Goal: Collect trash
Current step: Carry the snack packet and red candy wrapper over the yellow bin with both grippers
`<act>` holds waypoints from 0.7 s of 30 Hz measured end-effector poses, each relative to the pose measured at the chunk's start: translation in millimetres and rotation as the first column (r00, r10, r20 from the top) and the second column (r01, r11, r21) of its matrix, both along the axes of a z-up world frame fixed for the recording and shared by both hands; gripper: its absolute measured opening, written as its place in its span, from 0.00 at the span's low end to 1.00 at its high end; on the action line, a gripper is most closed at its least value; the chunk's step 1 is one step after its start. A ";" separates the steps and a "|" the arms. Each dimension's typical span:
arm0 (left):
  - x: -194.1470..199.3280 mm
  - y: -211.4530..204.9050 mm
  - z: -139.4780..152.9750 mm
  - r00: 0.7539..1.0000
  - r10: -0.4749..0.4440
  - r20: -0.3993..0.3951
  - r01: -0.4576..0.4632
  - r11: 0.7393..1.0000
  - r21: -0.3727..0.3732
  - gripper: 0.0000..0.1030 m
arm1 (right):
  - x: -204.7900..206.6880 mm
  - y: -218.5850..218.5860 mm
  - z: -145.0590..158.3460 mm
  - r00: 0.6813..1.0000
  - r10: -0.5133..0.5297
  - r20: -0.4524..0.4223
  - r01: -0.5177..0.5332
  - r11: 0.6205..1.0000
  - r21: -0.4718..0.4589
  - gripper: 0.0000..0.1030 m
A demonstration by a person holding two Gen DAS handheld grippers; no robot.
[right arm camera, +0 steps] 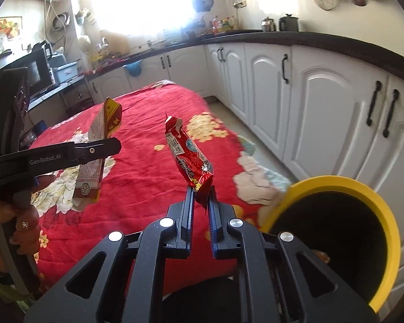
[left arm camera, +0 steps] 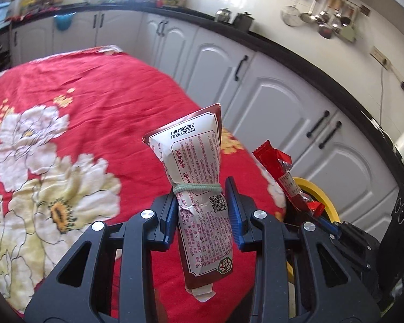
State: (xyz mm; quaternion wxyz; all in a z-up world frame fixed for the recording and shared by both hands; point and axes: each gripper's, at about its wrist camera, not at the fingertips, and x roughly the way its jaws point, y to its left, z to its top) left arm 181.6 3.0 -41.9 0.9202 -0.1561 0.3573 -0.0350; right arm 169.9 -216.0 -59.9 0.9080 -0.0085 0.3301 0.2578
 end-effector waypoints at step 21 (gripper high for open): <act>-0.7 -88.5 12.4 0.983 -0.175 0.045 0.173 0.984 0.044 0.25 | -22.4 -97.4 10.2 0.979 -0.200 0.037 0.199 0.979 0.036 0.10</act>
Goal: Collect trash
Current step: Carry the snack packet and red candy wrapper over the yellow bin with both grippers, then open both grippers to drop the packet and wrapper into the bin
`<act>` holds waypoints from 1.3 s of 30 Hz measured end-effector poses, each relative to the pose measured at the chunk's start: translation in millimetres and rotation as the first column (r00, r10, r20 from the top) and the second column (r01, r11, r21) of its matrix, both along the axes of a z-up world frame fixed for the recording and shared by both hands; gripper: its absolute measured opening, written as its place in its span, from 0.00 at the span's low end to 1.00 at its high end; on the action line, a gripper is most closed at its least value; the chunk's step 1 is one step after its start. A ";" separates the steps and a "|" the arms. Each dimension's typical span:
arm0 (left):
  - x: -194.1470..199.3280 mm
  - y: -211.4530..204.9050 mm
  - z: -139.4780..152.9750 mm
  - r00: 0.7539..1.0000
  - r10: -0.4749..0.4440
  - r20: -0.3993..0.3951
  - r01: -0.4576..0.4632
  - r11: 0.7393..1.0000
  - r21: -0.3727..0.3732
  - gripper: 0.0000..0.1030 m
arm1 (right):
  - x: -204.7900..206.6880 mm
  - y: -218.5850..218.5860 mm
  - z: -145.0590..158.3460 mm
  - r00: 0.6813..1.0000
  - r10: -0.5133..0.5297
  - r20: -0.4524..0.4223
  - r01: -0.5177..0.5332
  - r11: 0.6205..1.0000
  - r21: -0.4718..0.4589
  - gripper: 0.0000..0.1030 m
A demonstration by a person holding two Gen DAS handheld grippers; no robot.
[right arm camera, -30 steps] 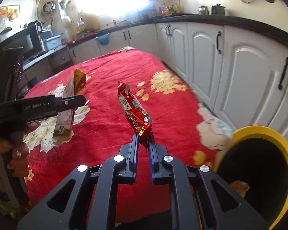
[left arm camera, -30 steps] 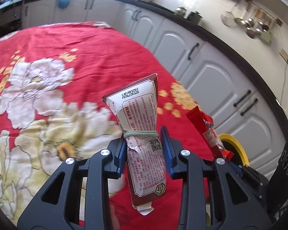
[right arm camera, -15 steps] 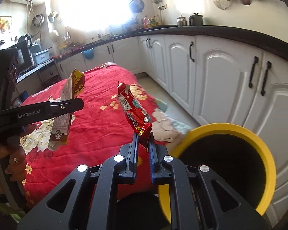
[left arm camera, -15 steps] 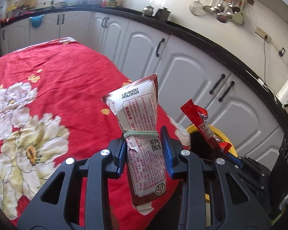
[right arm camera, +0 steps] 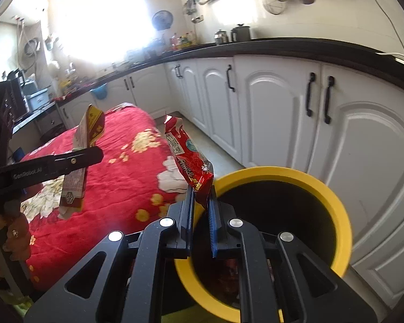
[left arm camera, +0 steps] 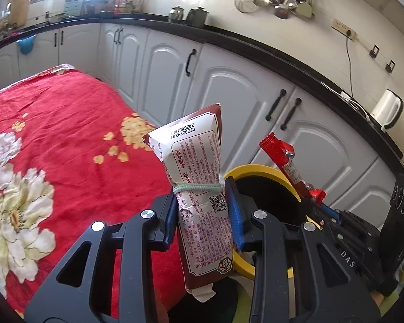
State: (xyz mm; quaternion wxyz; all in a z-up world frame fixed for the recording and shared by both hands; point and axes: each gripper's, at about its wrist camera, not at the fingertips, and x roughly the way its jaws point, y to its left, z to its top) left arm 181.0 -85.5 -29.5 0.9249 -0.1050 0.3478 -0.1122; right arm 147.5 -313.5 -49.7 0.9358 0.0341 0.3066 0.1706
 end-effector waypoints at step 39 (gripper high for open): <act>6.9 -104.6 -27.2 0.977 -0.212 -0.012 0.212 0.973 0.092 0.25 | -11.8 -80.8 -50.6 0.978 -0.164 -0.127 0.165 0.986 -0.007 0.10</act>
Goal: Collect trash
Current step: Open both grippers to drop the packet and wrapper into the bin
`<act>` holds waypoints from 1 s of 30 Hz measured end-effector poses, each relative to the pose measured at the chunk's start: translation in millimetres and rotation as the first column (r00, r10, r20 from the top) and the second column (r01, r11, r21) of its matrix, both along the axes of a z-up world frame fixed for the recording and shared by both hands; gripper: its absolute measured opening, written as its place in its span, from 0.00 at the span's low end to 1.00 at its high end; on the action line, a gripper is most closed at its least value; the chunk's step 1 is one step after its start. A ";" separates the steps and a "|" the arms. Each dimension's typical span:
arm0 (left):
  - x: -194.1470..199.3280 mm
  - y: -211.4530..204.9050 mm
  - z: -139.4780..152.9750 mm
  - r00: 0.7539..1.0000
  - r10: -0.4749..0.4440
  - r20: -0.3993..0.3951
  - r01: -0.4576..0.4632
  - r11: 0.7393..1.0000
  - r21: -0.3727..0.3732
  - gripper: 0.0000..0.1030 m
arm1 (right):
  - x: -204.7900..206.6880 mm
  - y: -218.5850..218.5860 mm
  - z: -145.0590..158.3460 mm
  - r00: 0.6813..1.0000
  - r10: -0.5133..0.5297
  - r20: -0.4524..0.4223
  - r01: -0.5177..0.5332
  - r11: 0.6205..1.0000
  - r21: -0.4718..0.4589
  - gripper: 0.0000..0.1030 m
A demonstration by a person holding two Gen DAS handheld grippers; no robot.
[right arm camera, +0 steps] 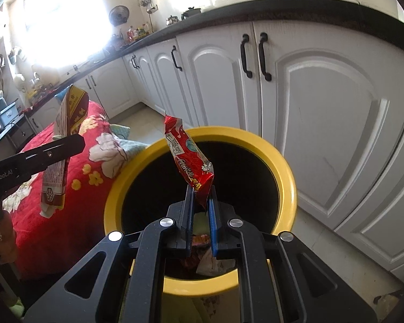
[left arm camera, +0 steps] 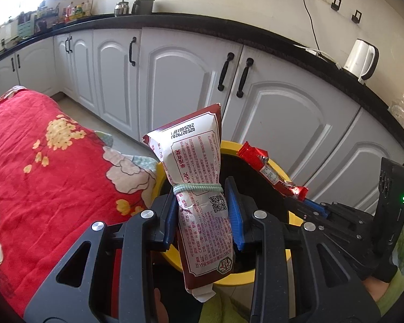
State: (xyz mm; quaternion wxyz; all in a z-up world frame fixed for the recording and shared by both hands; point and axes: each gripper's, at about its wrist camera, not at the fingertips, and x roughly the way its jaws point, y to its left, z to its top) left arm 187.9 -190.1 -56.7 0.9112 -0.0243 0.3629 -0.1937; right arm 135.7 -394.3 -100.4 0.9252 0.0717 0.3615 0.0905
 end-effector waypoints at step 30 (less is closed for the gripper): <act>8.6 -18.3 -26.9 0.996 -0.060 -0.071 0.063 0.997 0.049 0.70 | -9.2 -13.6 -4.5 0.998 -0.059 -0.036 0.059 0.998 -0.019 0.46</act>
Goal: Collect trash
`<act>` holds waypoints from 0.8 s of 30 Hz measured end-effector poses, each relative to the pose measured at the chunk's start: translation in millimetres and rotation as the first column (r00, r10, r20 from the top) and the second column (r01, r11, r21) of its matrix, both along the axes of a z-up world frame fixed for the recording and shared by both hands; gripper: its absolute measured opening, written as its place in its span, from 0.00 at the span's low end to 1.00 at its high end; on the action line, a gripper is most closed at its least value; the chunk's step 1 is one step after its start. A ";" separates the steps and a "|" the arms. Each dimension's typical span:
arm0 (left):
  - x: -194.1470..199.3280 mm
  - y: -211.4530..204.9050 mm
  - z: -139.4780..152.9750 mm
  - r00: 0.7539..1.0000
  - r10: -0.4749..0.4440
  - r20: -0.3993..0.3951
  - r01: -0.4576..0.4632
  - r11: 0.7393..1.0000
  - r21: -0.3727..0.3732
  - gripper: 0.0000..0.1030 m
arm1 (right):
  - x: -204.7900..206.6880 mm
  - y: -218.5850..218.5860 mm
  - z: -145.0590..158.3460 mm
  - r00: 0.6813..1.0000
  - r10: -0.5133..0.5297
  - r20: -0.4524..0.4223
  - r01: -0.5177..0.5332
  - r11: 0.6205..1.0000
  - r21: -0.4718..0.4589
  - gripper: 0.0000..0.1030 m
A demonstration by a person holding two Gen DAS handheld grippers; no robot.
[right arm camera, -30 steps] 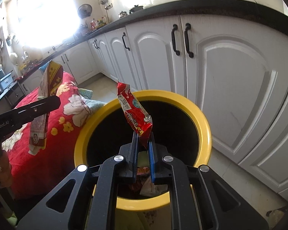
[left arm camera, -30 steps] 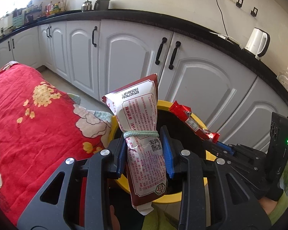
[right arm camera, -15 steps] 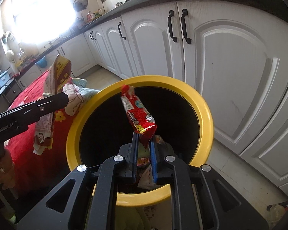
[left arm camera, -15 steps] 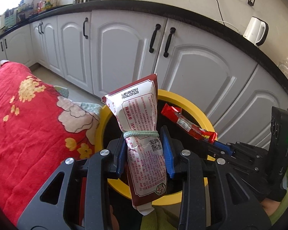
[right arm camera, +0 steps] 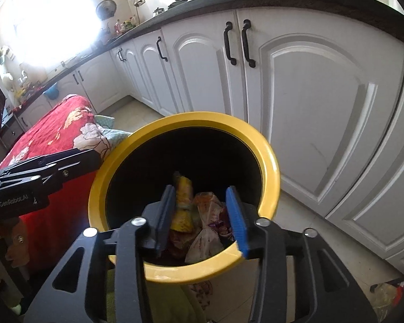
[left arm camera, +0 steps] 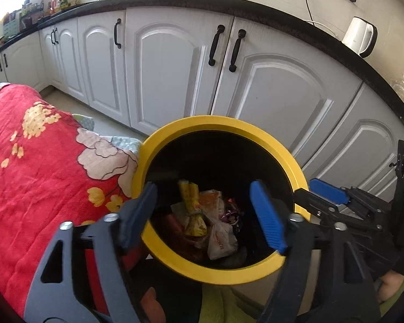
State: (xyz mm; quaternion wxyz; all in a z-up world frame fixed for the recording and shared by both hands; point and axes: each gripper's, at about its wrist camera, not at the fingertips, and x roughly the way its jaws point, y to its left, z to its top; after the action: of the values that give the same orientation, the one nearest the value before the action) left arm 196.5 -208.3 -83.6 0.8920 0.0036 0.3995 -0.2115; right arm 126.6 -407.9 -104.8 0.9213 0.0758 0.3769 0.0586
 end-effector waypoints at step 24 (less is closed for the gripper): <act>-59.7 64.9 55.8 0.987 0.109 0.118 -0.108 0.994 -0.016 0.89 | -69.4 27.1 65.7 0.985 -0.038 0.170 0.044 0.999 -0.031 0.94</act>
State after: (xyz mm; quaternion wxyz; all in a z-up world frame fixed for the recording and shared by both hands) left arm 136.8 -143.4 -27.8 0.9243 -0.0099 0.3445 -0.1641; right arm 57.2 -380.7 -39.1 0.9522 0.0623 0.2966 0.0393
